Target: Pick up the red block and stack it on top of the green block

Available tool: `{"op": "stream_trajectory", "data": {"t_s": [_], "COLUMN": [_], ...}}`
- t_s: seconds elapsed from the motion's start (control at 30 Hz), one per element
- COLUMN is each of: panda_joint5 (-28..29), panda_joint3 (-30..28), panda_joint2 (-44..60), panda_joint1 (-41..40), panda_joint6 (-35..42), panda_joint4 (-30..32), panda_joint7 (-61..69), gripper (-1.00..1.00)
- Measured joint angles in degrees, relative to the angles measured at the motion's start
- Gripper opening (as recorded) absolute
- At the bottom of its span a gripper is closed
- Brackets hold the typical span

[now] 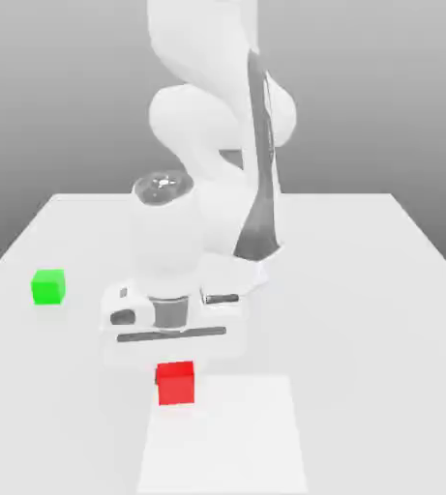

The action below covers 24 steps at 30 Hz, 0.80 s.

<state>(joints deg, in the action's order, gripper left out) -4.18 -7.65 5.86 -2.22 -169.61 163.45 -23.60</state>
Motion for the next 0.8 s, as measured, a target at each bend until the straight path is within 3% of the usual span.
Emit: {"op": "stream_trajectory", "data": {"t_s": [0.3,0.8], "panda_joint5": [6.6,16.6], "panda_joint3": [-2.6,-18.0], "panda_joint2": [-10.6,-19.9], "panda_joint1": [-2.8,-34.0], "panda_joint6": [9.0,16.8], "panda_joint4": [1.7,2.0], "panda_joint7": [-6.4,-32.3], "gripper": [-1.00,-1.00]}}
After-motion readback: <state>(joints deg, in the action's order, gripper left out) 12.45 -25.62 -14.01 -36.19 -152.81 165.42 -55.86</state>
